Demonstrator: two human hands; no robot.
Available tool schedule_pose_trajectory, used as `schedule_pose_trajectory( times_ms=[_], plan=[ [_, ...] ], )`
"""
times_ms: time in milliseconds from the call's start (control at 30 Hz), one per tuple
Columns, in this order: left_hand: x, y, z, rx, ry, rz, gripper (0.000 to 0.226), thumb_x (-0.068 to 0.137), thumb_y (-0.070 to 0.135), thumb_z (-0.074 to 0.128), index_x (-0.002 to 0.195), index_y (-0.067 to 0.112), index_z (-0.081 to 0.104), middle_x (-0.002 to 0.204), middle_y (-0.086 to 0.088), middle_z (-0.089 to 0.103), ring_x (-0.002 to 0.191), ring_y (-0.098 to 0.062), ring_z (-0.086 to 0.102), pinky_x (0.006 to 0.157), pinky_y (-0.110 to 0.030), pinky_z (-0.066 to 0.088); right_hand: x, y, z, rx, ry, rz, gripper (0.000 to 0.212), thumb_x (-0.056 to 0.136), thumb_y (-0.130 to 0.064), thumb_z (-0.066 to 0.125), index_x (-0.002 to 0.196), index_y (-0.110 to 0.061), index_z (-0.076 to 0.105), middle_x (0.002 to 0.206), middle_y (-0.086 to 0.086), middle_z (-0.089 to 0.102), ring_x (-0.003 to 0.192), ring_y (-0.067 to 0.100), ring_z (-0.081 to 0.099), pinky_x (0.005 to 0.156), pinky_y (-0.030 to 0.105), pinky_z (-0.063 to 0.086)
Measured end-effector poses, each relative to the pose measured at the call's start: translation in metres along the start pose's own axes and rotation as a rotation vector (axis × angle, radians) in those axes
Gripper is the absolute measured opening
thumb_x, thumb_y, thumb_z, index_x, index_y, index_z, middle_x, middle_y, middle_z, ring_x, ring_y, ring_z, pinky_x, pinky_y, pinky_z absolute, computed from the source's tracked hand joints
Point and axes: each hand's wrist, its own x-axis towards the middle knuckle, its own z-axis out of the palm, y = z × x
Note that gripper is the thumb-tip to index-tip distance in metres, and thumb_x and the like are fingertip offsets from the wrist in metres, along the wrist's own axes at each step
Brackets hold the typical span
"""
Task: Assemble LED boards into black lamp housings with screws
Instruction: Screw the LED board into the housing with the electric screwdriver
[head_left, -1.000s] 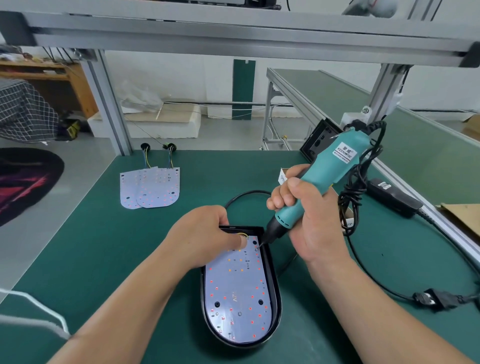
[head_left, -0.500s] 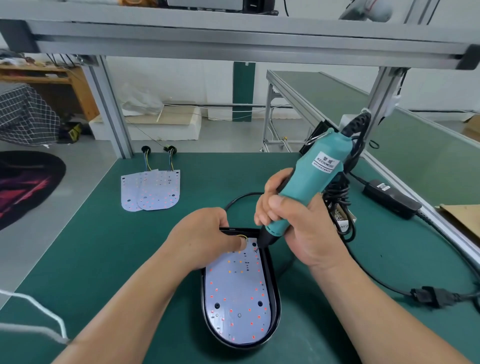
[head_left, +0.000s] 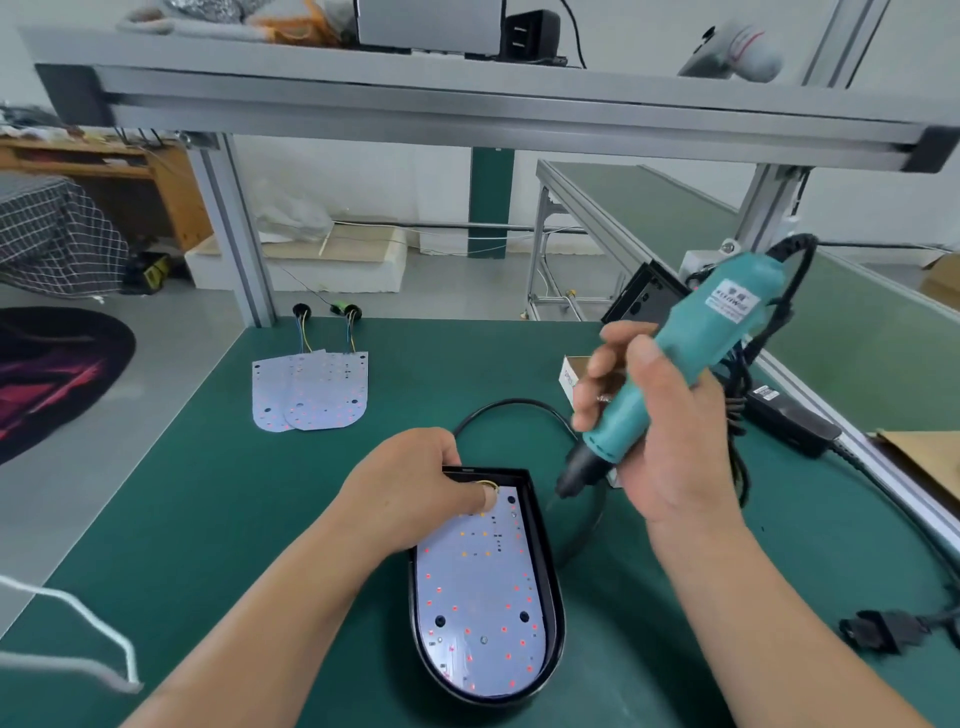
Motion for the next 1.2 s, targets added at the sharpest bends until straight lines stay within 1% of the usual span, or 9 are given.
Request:
schedule_pose_trajectory(
  times_ms=[167, 267, 367, 500, 667, 800, 967, 1100, 1200],
  plan=[
    [0.004, -0.01, -0.005, -0.066, 0.058, -0.01, 0.046, 0.065, 0.06, 0.077, 0.078, 0.019, 0.06, 0.057, 0.012, 0.059, 0.048, -0.007, 0.051, 0.056, -0.03, 0.044, 0.024, -0.012, -0.038, 0.024, 0.318, 0.179, 0.024, 0.102, -0.035, 0.063, 0.104, -0.011, 0.064, 0.082, 0.005, 0.065, 0.06, 0.017, 0.06, 0.046, 0.025, 0.047],
    [0.008, -0.016, -0.008, -0.121, 0.094, -0.014, 0.044, 0.067, 0.06, 0.077, 0.074, 0.02, 0.06, 0.056, 0.011, 0.059, 0.046, -0.008, 0.05, 0.055, -0.029, 0.044, 0.034, -0.017, -0.07, -0.059, 0.446, 0.324, 0.018, 0.103, -0.031, 0.06, 0.1, -0.013, 0.058, 0.074, 0.005, 0.065, 0.055, 0.018, 0.061, 0.044, 0.026, 0.049],
    [0.009, -0.019, -0.007, -0.168, 0.104, -0.018, 0.045, 0.067, 0.061, 0.075, 0.075, 0.019, 0.061, 0.054, 0.013, 0.056, 0.045, -0.006, 0.049, 0.053, -0.027, 0.042, 0.036, -0.021, -0.1, -0.167, 0.509, 0.392, 0.013, 0.102, -0.023, 0.059, 0.105, -0.011, 0.058, 0.076, 0.007, 0.068, 0.054, 0.021, 0.066, 0.044, 0.027, 0.053],
    [0.011, -0.023, -0.007, -0.202, 0.097, -0.039, 0.047, 0.065, 0.063, 0.076, 0.075, 0.019, 0.063, 0.054, 0.013, 0.056, 0.045, -0.005, 0.047, 0.053, -0.027, 0.04, 0.031, -0.029, -0.129, -0.339, 0.462, 0.412, 0.017, 0.102, -0.021, 0.066, 0.109, -0.007, 0.058, 0.086, 0.012, 0.07, 0.058, 0.028, 0.071, 0.045, 0.032, 0.056],
    [0.013, -0.025, -0.009, -0.258, 0.081, -0.041, 0.041, 0.061, 0.064, 0.075, 0.076, 0.028, 0.065, 0.06, 0.011, 0.058, 0.05, -0.005, 0.048, 0.058, -0.028, 0.041, 0.024, -0.032, -0.149, -0.655, 0.422, 0.473, 0.012, 0.1, -0.014, 0.068, 0.106, -0.006, 0.061, 0.096, 0.016, 0.065, 0.06, 0.025, 0.071, 0.046, 0.033, 0.055],
    [0.014, -0.026, -0.01, -0.331, 0.083, -0.034, 0.027, 0.078, 0.047, 0.082, 0.073, 0.027, 0.065, 0.059, 0.012, 0.055, 0.051, -0.005, 0.045, 0.058, -0.029, 0.038, 0.022, -0.031, -0.162, -0.921, 0.416, 0.522, 0.01, 0.096, -0.011, 0.066, 0.105, -0.008, 0.063, 0.097, 0.018, 0.063, 0.074, 0.027, 0.066, 0.057, 0.041, 0.061],
    [0.015, -0.029, -0.013, -0.424, 0.076, -0.012, 0.028, 0.089, 0.034, 0.083, 0.076, 0.015, 0.067, 0.066, 0.008, 0.057, 0.057, -0.007, 0.046, 0.061, -0.028, 0.038, 0.016, -0.032, -0.166, -1.125, 0.348, 0.556, 0.009, 0.097, -0.014, 0.067, 0.102, -0.006, 0.062, 0.093, 0.02, 0.058, 0.078, 0.033, 0.059, 0.071, 0.053, 0.064],
    [0.015, -0.031, -0.022, -0.542, 0.047, -0.01, 0.026, 0.093, 0.031, 0.081, 0.082, 0.01, 0.071, 0.075, 0.001, 0.061, 0.068, -0.014, 0.05, 0.07, -0.03, 0.041, 0.013, -0.036, -0.157, -1.229, 0.316, 0.551, 0.011, 0.097, -0.015, 0.063, 0.098, -0.005, 0.06, 0.088, 0.02, 0.06, 0.068, 0.036, 0.062, 0.066, 0.047, 0.057],
    [0.014, -0.033, -0.03, -0.737, 0.014, -0.081, 0.026, 0.093, 0.032, 0.08, 0.079, 0.012, 0.072, 0.076, -0.004, 0.064, 0.064, -0.018, 0.056, 0.062, -0.027, 0.048, 0.013, -0.04, -0.154, -1.407, 0.217, 0.561, 0.013, 0.096, -0.018, 0.058, 0.089, -0.009, 0.053, 0.083, 0.015, 0.061, 0.07, 0.031, 0.059, 0.064, 0.039, 0.043]
  ],
)
